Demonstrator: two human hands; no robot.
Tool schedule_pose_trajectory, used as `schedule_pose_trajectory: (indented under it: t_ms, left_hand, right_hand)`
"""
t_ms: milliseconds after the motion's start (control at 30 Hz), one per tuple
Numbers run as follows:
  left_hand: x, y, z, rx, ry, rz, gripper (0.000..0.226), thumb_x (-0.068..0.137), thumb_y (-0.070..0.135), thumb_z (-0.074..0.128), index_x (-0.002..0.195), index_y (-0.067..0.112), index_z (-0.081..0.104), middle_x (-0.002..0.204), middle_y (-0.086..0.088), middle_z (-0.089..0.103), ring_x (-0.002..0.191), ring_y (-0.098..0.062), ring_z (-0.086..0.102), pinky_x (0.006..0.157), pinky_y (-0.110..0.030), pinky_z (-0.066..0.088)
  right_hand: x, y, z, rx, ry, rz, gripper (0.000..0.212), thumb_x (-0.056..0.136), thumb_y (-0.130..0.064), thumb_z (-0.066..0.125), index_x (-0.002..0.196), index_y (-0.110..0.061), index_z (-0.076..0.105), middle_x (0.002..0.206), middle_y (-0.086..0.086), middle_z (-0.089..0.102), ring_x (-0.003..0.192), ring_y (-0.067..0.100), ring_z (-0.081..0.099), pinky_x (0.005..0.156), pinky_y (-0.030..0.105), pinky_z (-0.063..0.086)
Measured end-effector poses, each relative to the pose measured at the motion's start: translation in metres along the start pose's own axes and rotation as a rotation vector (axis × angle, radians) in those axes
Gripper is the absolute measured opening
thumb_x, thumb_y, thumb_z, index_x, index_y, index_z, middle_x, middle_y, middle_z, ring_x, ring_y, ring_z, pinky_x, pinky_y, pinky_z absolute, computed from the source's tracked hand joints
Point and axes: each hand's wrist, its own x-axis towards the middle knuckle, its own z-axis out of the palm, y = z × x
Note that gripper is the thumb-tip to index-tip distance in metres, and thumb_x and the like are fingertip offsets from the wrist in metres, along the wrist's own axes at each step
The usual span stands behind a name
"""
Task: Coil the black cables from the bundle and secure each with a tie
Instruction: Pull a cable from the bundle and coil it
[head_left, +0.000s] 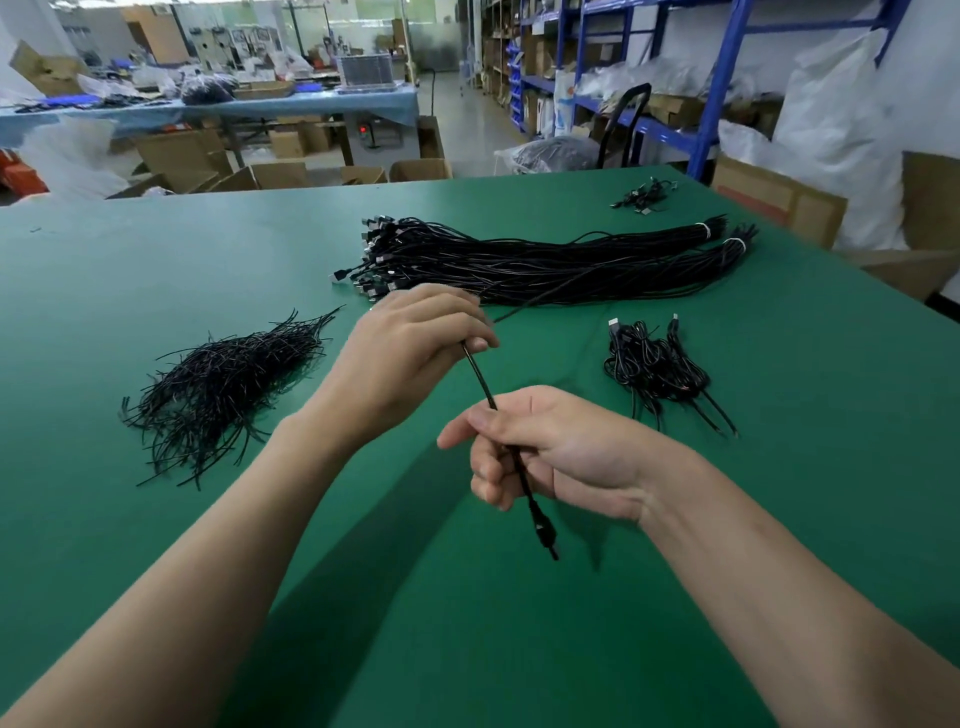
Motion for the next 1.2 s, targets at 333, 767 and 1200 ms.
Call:
schedule_pose_trajectory:
  t_ms: [333, 767, 1200]
  left_hand:
    - [-0.004, 0.011, -0.048, 0.206, 0.131, 0.101, 0.025, 0.105, 0.031, 0.056, 0.114, 0.024, 0.078, 0.082, -0.004, 0.054, 0.081, -0.025, 0.047, 0.071, -0.031, 0.034]
    - [-0.049, 0.010, 0.004, -0.111, -0.040, -0.250, 0.035, 0.102, 0.041, 0.045, 0.123, 0.032, 0.072, 0.086, 0.005, 0.040, 0.083, -0.015, 0.043, 0.077, -0.041, 0.041]
    - [-0.055, 0.015, 0.024, -0.290, 0.129, -0.435, 0.019, 0.096, 0.033, 0.064, 0.106, 0.028, 0.079, 0.076, 0.006, 0.041, 0.072, -0.012, 0.046, 0.066, -0.026, 0.038]
  right_hand:
    - [0.007, -0.007, -0.005, -0.114, -0.077, -0.039, 0.029, 0.107, -0.026, 0.047, 0.103, -0.012, 0.072, 0.059, -0.005, 0.052, 0.052, 0.010, 0.048, 0.049, 0.013, 0.037]
    - [0.004, 0.008, -0.004, 0.173, 0.016, 0.109, 0.034, 0.104, -0.023, 0.044, 0.102, -0.002, 0.071, 0.065, -0.001, 0.050, 0.057, 0.012, 0.047, 0.056, 0.021, 0.030]
    - [0.009, 0.018, -0.004, 0.404, 0.088, 0.017, 0.018, 0.097, -0.019, 0.050, 0.101, -0.005, 0.060, 0.056, -0.009, 0.040, 0.047, 0.004, 0.035, 0.042, 0.015, 0.028]
